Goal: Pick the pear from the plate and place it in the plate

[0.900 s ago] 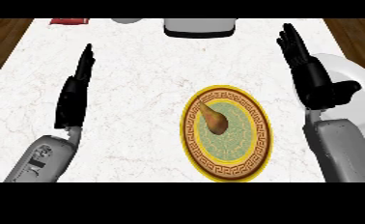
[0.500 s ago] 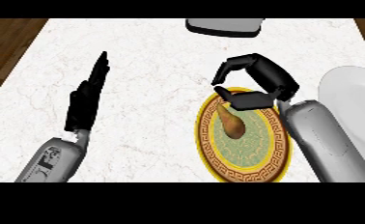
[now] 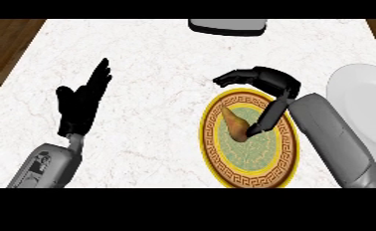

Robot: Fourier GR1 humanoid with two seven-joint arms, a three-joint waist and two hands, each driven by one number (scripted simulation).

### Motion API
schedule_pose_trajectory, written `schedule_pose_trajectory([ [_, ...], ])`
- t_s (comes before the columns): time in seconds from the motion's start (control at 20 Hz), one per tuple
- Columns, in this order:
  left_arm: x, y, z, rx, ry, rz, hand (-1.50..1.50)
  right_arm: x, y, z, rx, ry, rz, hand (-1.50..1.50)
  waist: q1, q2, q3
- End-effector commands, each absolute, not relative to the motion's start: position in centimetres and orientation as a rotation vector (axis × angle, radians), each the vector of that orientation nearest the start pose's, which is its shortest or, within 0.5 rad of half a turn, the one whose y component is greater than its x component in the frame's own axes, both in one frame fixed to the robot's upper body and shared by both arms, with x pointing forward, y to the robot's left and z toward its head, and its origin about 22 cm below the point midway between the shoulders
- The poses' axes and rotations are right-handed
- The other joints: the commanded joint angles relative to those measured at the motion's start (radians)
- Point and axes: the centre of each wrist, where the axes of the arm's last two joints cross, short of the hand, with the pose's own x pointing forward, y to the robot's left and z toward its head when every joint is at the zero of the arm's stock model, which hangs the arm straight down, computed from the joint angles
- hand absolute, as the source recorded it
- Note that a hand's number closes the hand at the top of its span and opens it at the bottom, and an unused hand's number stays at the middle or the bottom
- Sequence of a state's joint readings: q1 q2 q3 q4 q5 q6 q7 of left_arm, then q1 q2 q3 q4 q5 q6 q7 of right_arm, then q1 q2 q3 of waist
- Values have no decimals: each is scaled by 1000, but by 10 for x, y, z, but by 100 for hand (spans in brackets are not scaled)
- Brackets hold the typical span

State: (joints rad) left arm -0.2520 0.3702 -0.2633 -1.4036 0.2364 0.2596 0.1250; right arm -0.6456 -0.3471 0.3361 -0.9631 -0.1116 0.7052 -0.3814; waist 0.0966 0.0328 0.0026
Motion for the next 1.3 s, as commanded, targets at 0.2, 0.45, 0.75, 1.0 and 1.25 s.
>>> schedule_pose_trajectory([
  [0.2,292,250,30,119,-1429,-121,0,404,-207,65,732,-1451,1386,-150,-26,-14,1],
  [0.45,303,286,36,152,-1440,-126,0,420,-192,82,707,-1434,1487,-150,-41,-15,-1],
  [0.75,292,281,25,147,-1412,-121,0,416,-181,66,632,-1254,1704,-150,-40,-18,-2],
  [1.0,296,277,29,153,-1426,-126,0,419,-164,64,537,-1268,1878,-150,-52,-21,-2],
  [1.25,285,280,27,160,-1416,-96,0,422,-163,61,482,-1198,1988,-150,-60,-26,-2],
])
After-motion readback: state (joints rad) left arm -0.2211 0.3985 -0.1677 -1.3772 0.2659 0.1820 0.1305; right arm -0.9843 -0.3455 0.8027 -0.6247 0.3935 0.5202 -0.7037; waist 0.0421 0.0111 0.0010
